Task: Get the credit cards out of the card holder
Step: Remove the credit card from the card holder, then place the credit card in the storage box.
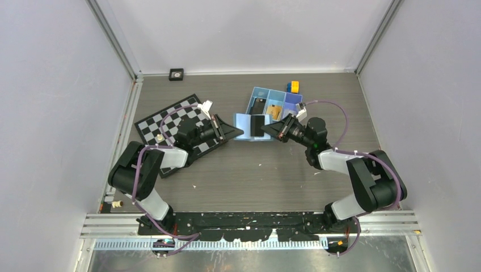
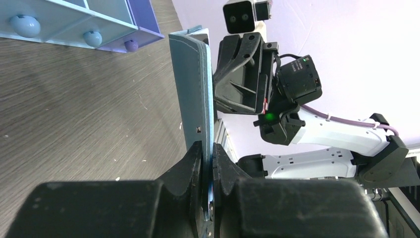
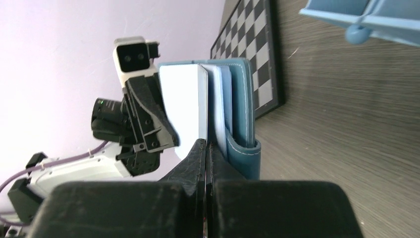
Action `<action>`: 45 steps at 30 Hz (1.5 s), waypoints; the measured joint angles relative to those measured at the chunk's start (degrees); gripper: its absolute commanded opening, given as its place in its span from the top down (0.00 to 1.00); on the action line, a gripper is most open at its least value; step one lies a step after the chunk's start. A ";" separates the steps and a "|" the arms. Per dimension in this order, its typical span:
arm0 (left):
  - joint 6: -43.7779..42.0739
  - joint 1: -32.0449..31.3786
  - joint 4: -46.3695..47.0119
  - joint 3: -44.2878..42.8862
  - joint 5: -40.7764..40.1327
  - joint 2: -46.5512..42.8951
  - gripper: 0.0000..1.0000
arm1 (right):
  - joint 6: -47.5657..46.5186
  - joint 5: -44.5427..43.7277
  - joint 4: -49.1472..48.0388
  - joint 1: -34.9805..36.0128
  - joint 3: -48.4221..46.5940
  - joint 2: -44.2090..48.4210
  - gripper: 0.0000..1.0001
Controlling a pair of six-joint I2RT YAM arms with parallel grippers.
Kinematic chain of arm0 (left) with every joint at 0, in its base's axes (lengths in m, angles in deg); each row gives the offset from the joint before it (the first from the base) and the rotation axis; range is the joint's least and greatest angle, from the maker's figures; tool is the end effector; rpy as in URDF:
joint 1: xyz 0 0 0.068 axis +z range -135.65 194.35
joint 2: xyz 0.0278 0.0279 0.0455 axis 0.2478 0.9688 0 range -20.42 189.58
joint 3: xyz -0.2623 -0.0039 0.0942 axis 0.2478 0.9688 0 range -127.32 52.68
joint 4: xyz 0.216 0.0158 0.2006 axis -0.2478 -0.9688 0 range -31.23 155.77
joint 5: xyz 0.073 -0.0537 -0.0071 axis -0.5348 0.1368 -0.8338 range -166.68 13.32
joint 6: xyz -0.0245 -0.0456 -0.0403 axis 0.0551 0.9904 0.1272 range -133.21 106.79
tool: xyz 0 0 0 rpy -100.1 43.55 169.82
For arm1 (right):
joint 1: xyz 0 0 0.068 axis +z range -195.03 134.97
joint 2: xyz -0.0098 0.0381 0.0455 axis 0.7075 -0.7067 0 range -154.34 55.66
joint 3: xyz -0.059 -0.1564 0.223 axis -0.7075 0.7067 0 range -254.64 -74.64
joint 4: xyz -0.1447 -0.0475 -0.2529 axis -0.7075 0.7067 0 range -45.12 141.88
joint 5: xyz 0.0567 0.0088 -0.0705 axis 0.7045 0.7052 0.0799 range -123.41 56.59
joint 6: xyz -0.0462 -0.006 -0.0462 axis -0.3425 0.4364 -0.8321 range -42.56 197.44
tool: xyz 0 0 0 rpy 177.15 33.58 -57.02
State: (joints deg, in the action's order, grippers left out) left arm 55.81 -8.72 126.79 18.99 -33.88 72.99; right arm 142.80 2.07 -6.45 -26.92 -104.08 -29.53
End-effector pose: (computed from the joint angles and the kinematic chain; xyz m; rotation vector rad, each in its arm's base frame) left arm 0.3002 -0.1660 0.1735 -0.0371 1.8810 -1.7611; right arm 0.2954 0.1282 0.1754 0.2361 1.8883 1.5601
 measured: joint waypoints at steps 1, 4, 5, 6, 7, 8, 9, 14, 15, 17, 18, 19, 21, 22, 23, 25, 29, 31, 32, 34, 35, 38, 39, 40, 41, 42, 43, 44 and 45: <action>0.00 0.20 0.00 0.04 -0.09 0.00 0.92 | -0.39 -0.66 0.92 -0.35 0.13 0.35 0.99; -0.48 0.28 -0.81 0.13 -0.17 -0.07 0.92 | -1.60 -2.91 4.07 -1.07 0.20 1.51 1.00; -0.90 0.28 -1.92 0.13 -0.39 -0.26 0.92 | -2.19 -3.65 5.38 -1.22 0.20 2.14 0.99; -1.88 0.28 -3.78 0.13 -0.81 -0.66 0.92 | -2.78 -4.63 6.86 -1.38 0.20 2.91 0.99; -2.84 0.28 -6.16 0.13 -1.36 -1.18 0.92 | -3.43 -5.51 8.28 -1.42 0.22 3.65 1.00; -3.98 0.28 -8.68 0.09 -1.77 -1.73 0.91 | -4.11 -6.45 9.90 -1.42 0.22 4.50 1.00; -5.29 0.28 -11.52 0.04 -2.38 -2.40 0.91 | -4.79 -7.39 11.41 -1.44 0.24 5.35 1.00; -9.55 0.28 -20.70 -0.46 -4.52 -4.72 0.90 | -7.21 -11.17 16.79 -1.46 0.42 8.52 1.00; -9.99 0.28 -21.79 -0.63 -4.81 -4.94 0.90 | -7.61 -11.76 17.51 -1.46 0.42 8.74 1.00; -10.86 0.28 -23.19 -0.94 -5.33 -4.94 0.90 | -8.37 -12.83 18.84 -1.46 0.42 8.81 1.00; -11.10 0.28 -23.80 -1.01 -5.49 -4.94 0.90 | -8.70 -13.29 19.58 -1.46 0.42 8.81 1.00; -11.30 0.28 -24.28 -1.03 -5.62 -4.94 0.90 | -9.22 -13.79 20.44 -1.46 0.42 8.81 1.00; -11.69 0.28 -25.35 -1.05 -5.75 -4.94 0.90 | -10.23 -15.02 21.75 -1.46 0.39 8.81 0.99; -12.24 0.28 -26.10 -1.14 -5.81 -4.94 0.90 | -10.67 -15.82 22.47 -1.46 0.31 8.81 1.00; -12.59 0.28 -26.77 -1.33 -5.99 -4.94 0.89 | -10.93 -16.39 23.02 -1.46 0.13 8.70 0.99; -13.70 0.26 -28.61 -2.03 -6.47 -4.96 0.89 | -11.26 -17.53 24.17 -1.46 -0.96 7.89 1.00; -15.43 0.28 -31.50 -2.60 -7.72 -5.84 0.87 | -11.76 -19.76 26.64 -1.46 -6.08 4.22 1.00; -15.76 0.28 -32.57 -2.60 -8.35 -6.56 0.87 | -12.24 -20.70 27.45 -1.46 -9.03 2.23 0.99; -15.87 0.28 -32.79 -2.60 -8.63 -6.84 0.86 | -12.55 -21.14 27.74 -1.46 -10.64 1.14 1.00; -16.00 0.28 -33.27 -2.60 -9.20 -7.54 0.86 | -12.81 -21.75 28.02 -1.46 -13.14 -0.76 1.00; -16.09 0.28 -33.59 -2.60 -9.68 -8.09 0.86 | -12.83 -21.94 28.30 -1.46 -14.51 -1.92 0.99; -16.70 0.28 -34.34 -2.38 -11.19 -10.05 0.85 | -12.85 -22.25 28.30 -1.46 -17.86 -5.42 1.00; -16.94 0.28 -34.56 -2.23 -11.78 -10.84 0.85 | -12.83 -22.27 28.30 -1.46 -18.86 -6.73 0.99; -17.09 0.28 -34.80 -2.03 -12.37 -11.63 0.85 | -12.83 -22.29 28.26 -1.46 -19.71 -8.00 1.00; -17.31 0.28 -35.10 -1.66 -13.18 -12.68 0.85 | -12.85 -22.21 28.24 -1.46 -20.35 -9.03 0.99; -17.51 0.28 -35.32 -1.31 -13.73 -13.64 0.84 | -12.85 -22.08 28.26 -1.46 -21.16 -10.34 1.00; -17.81 0.28 -35.60 -0.85 -14.62 -14.88 0.84 | -12.85 -21.88 28.35 -1.46 -21.92 -11.65 1.00; -18.25 0.28 -35.89 -0.42 -15.37 -16.17 0.84 | -12.85 -21.68 28.39 -1.46 -22.62 -12.81 1.00; -18.56 0.28 -36.20 0.04 -16.28 -17.57 0.84 | -12.83 -21.44 28.52 -1.46 -23.28 -13.81 1.00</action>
State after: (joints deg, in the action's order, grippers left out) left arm 37.25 -8.44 90.59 19.03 -50.16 55.42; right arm 129.97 -19.37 22.08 -28.39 -127.35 -43.34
